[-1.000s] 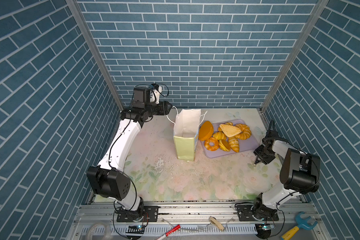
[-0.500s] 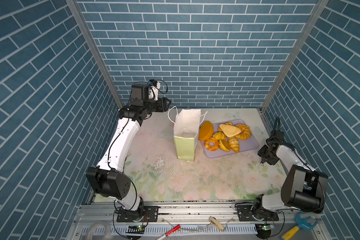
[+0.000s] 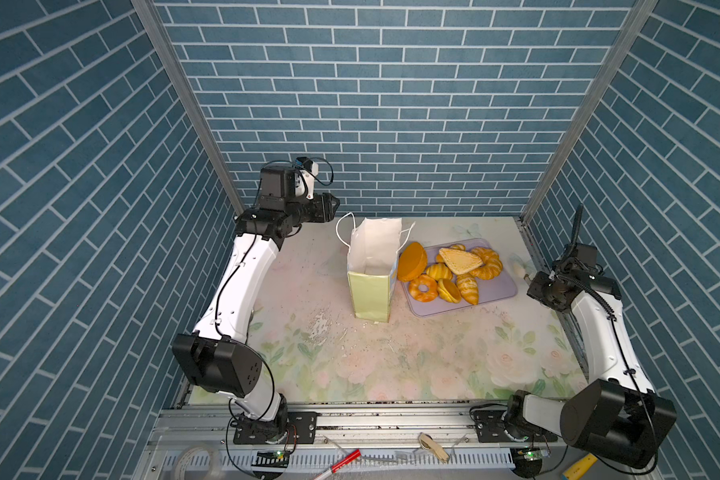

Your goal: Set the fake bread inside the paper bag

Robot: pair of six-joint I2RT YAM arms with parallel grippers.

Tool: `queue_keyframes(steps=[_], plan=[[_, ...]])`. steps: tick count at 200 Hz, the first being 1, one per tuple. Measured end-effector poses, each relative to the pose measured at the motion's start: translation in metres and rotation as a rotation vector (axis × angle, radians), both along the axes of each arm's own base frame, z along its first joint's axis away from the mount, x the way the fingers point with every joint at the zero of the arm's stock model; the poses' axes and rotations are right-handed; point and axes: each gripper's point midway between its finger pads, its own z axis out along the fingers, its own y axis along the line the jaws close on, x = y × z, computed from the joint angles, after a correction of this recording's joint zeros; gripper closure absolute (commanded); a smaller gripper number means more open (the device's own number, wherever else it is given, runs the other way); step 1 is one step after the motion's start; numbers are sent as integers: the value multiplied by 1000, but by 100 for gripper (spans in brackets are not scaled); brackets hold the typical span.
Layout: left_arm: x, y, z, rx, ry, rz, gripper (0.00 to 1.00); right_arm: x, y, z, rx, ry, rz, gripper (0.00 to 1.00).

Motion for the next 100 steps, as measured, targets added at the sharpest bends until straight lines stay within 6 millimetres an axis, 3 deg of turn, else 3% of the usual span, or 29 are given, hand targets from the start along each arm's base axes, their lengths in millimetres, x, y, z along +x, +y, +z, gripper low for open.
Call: queue_keyframes(steps=[46,68,100], plan=[[-2,-2,9,0,-7,-19,35,8,23,51,-1,-56,156,54],[1,-8,17,1,-14,-60,35,16,51,67,-13,-68,273,54],[2,-17,11,26,30,-128,34,33,96,74,-16,-58,431,54]])
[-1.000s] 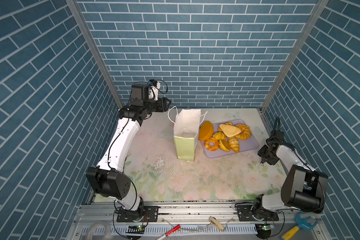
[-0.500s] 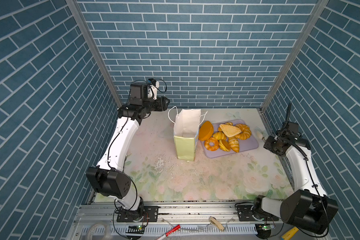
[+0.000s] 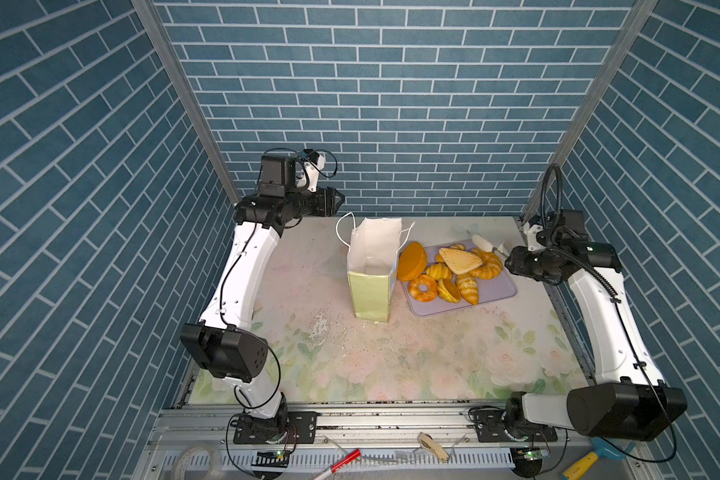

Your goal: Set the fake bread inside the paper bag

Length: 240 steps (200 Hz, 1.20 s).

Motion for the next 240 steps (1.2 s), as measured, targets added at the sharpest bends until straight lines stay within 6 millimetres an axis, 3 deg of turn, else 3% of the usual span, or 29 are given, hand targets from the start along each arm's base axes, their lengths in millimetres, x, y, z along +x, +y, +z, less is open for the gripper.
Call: queue_keyframes(steps=[66,96,123,140,170,200,240], plan=[[-8,-34,-18,84,97,-150,35,32,64,-10,8,41,172,54],[-5,-41,-40,146,167,-161,39,42,88,-18,5,62,228,54],[-7,-36,-64,194,242,-134,57,45,103,-18,6,64,263,54],[-7,-32,-70,211,257,-118,70,49,110,-18,6,62,276,54],[-7,-29,-80,198,286,-79,85,53,118,-25,3,81,292,54],[-12,-21,-82,177,281,-14,93,55,120,-37,-3,117,295,54],[-24,0,-62,108,207,107,98,55,123,-51,-5,173,301,53]])
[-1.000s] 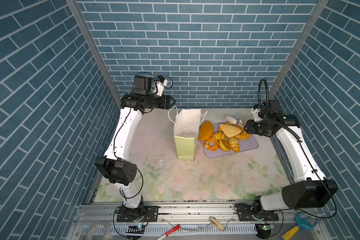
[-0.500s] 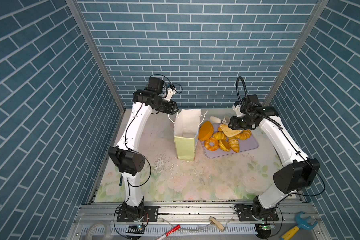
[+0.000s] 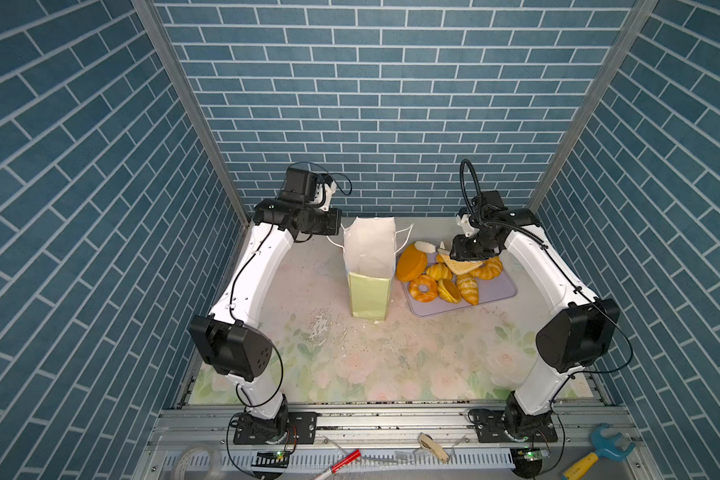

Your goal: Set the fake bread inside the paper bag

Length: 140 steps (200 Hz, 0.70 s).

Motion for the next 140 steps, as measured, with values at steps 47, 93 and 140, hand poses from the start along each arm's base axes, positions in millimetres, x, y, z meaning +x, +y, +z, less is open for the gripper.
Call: queue_keyframes(steps=[47,93,140], plan=[[-1,18,5,-40,-49,106,91,7,11,-8,16,37,19,53],[5,29,-15,-45,-18,163,63,12,20,-15,21,69,35,53],[0,41,-3,-33,-54,193,42,6,29,-23,21,106,54,53]])
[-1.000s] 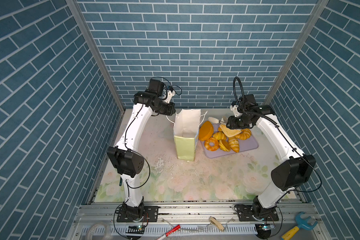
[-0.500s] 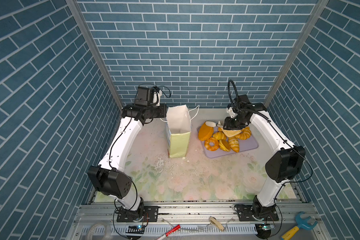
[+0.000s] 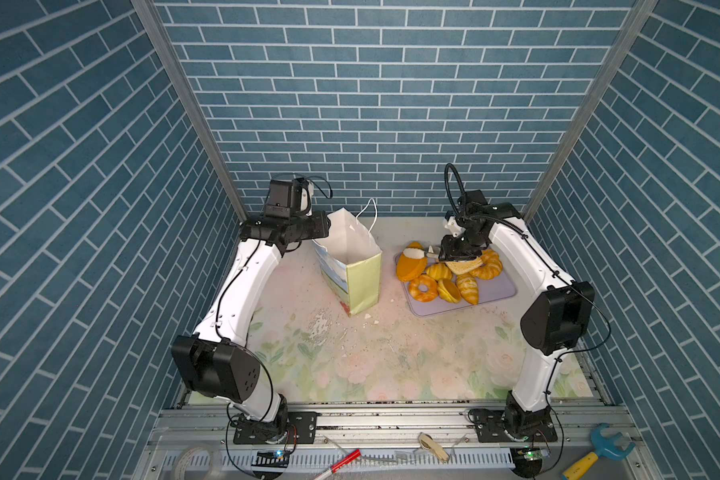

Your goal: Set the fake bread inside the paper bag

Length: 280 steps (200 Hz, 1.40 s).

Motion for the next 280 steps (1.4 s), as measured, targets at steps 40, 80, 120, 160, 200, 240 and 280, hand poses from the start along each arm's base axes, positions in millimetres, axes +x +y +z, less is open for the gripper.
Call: queue_keyframes(steps=[40,80,120,160,200,240,280], plan=[[-7,6,14,28,-41,6,38,-2,5,-7,4,29,-11,53],[-7,11,21,59,-66,7,37,-2,9,-18,21,72,-40,52],[-8,17,25,74,-81,11,36,-2,11,-24,31,87,-57,52],[-9,22,31,75,-97,14,36,-4,13,-38,41,111,-67,57],[-10,21,32,67,-99,4,35,-5,16,-50,57,126,-79,66],[-13,22,37,57,-118,2,35,-8,15,-53,64,122,-86,75],[-17,25,39,54,-127,8,34,-9,13,-43,67,85,-88,79]])
